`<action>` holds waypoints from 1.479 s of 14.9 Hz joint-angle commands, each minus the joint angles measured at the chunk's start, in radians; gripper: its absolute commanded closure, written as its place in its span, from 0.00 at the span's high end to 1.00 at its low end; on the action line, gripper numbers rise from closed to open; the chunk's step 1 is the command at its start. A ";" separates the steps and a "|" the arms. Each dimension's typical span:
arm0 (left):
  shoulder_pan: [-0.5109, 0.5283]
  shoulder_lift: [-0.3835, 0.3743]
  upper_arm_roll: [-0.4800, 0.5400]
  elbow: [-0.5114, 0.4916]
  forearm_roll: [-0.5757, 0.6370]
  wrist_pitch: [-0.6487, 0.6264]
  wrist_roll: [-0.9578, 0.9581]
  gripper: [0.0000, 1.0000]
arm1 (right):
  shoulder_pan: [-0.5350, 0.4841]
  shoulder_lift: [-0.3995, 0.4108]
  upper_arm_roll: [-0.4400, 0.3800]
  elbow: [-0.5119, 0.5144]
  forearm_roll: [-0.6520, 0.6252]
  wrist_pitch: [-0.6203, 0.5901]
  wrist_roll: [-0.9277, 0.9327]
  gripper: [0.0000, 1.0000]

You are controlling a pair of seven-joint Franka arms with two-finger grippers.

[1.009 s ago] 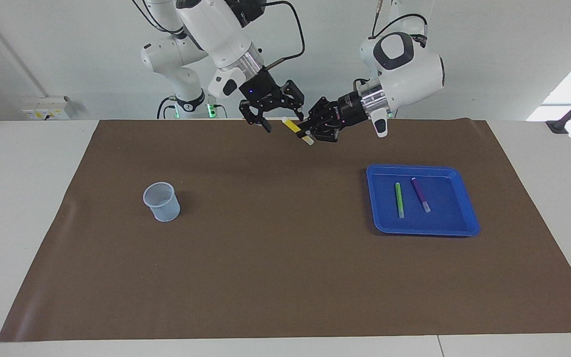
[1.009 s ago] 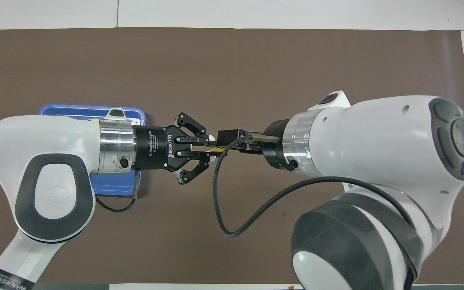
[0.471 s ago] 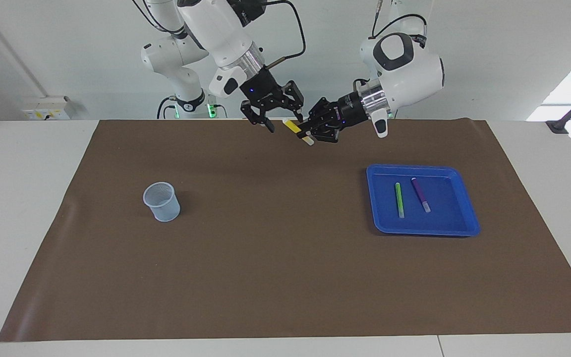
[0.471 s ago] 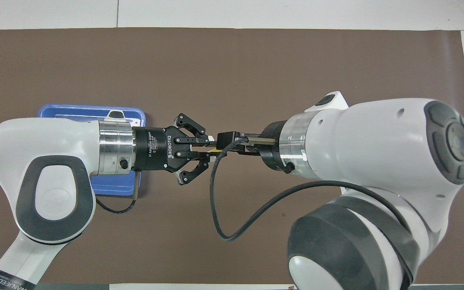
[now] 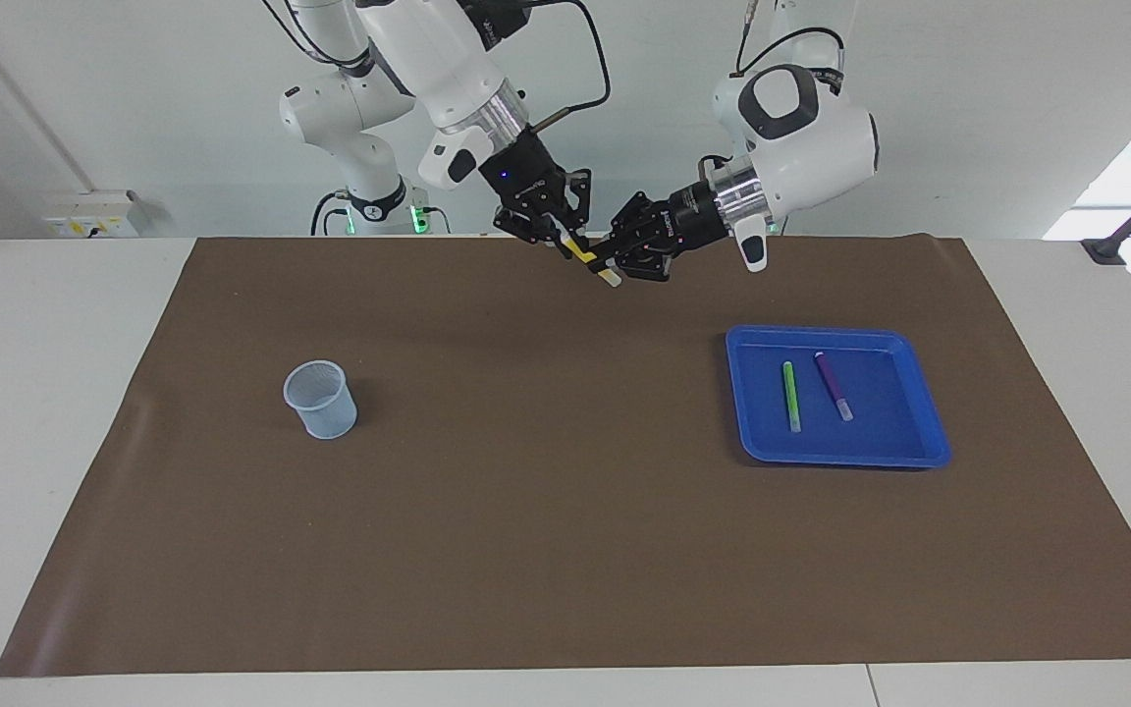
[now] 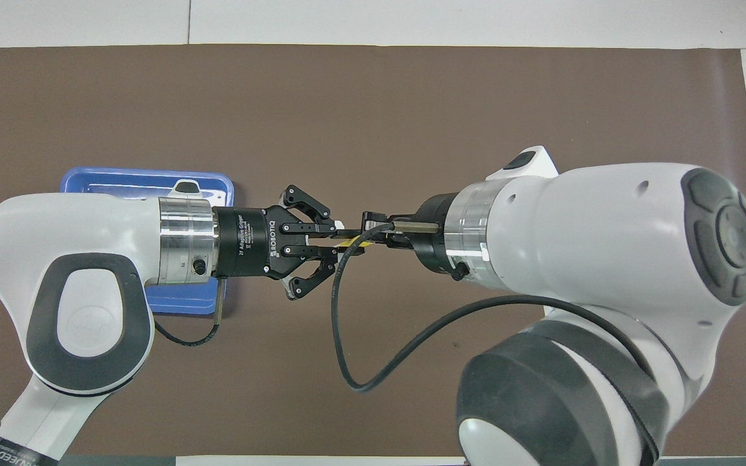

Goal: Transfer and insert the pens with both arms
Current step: 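Close the right gripper on the yellow pen tip held by the left gripper, then carry the pen to the cup with the right gripper while the left gripper returns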

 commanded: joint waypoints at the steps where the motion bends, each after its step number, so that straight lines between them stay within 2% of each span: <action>1: -0.018 -0.040 0.011 -0.041 -0.027 0.027 0.004 0.00 | -0.001 -0.001 -0.002 0.000 -0.009 0.014 -0.003 0.00; 2: -0.018 -0.040 0.011 -0.041 -0.027 0.029 0.004 0.00 | -0.001 0.000 -0.002 0.003 -0.009 0.013 -0.003 0.00; 3: -0.018 -0.042 0.011 -0.042 -0.027 0.029 0.004 0.11 | -0.003 0.003 -0.002 0.012 -0.009 0.010 -0.003 0.00; 4: -0.016 -0.042 0.013 -0.042 -0.029 0.029 0.001 0.94 | -0.004 0.006 -0.004 0.014 -0.009 0.010 -0.005 0.00; 5: -0.016 -0.046 0.013 -0.051 -0.029 0.029 0.001 1.00 | -0.012 0.008 -0.004 0.015 -0.009 0.010 -0.005 0.00; 8: -0.015 -0.062 0.016 -0.070 -0.027 0.029 0.001 1.00 | -0.036 0.008 -0.006 0.015 -0.025 0.010 -0.005 0.00; 11: 0.008 -0.069 0.022 -0.090 -0.023 0.018 0.008 1.00 | -0.091 0.002 -0.006 -0.003 -0.110 -0.002 -0.020 0.00; 14: 0.072 -0.082 0.022 -0.111 -0.012 -0.014 0.066 1.00 | -0.145 -0.027 -0.006 -0.078 -0.221 -0.004 -0.058 0.00; 17: 0.132 -0.083 0.022 -0.111 0.100 -0.089 0.174 1.00 | -0.219 -0.079 -0.006 -0.182 -0.327 -0.019 -0.187 0.00; 20: 0.206 -0.085 0.023 -0.110 0.218 -0.195 0.382 1.00 | -0.272 -0.086 -0.006 -0.195 -0.483 -0.033 -0.261 0.00; 22: 0.270 -0.086 0.023 -0.101 0.345 -0.279 0.483 1.00 | -0.326 -0.092 -0.007 -0.221 -0.502 -0.016 -0.333 0.00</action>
